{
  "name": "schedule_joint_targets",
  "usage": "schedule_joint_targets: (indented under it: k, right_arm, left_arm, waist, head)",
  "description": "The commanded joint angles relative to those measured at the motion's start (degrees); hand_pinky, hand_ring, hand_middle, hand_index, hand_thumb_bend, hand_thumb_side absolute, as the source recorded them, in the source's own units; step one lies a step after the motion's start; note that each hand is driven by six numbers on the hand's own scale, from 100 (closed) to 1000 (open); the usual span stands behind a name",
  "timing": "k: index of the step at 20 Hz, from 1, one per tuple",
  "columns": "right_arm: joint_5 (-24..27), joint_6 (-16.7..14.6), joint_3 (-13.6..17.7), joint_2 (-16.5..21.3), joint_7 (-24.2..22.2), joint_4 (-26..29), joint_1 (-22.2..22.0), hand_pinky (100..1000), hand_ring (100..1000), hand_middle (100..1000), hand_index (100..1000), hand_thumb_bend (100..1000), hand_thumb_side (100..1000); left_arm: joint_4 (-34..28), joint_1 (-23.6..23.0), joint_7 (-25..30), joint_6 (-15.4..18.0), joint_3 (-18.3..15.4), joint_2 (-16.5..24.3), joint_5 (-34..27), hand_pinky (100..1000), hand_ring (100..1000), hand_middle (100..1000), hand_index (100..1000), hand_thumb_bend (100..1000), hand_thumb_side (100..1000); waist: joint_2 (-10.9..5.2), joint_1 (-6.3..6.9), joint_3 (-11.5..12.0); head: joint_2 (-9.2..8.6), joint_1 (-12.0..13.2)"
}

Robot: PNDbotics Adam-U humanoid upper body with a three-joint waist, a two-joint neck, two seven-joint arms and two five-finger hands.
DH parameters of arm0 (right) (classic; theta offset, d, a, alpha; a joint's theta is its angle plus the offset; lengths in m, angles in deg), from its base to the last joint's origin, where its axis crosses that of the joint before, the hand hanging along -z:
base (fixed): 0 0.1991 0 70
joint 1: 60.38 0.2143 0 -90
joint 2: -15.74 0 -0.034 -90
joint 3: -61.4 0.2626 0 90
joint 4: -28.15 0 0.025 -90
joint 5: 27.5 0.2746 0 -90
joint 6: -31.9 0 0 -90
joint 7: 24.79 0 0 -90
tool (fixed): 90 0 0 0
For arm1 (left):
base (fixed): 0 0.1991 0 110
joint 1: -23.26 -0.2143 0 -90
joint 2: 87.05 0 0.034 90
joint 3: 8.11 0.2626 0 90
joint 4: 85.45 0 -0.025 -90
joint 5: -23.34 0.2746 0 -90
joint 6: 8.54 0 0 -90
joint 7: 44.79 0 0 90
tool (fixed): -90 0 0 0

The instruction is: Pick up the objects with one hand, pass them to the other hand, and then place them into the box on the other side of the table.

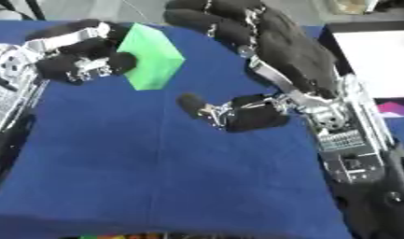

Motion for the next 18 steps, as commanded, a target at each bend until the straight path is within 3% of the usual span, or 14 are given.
schedule_joint_targets:
  k: [1,18]
  right_arm:
    - [1.3,0.1,0.3,-0.1,-1.5,1.2,1.2,915,846,855,930,286,351]
    - [6.0,1.0,0.0,0.1,-7.1,1.2,1.0,902,834,822,950,227,362]
  left_arm:
    - [-0.3,1.4,0.9,0.7,0.4,0.7,1.1,661,481,395,615,130,649]
    - [1.1,4.2,3.4,4.5,3.5,1.8,6.9,663,487,403,624,145,618]
  waist:
    - [-0.71,0.05,0.0]
    - [-0.90,0.17,0.0]
  head:
    - [0.31,-0.1]
    - [0.31,-0.2]
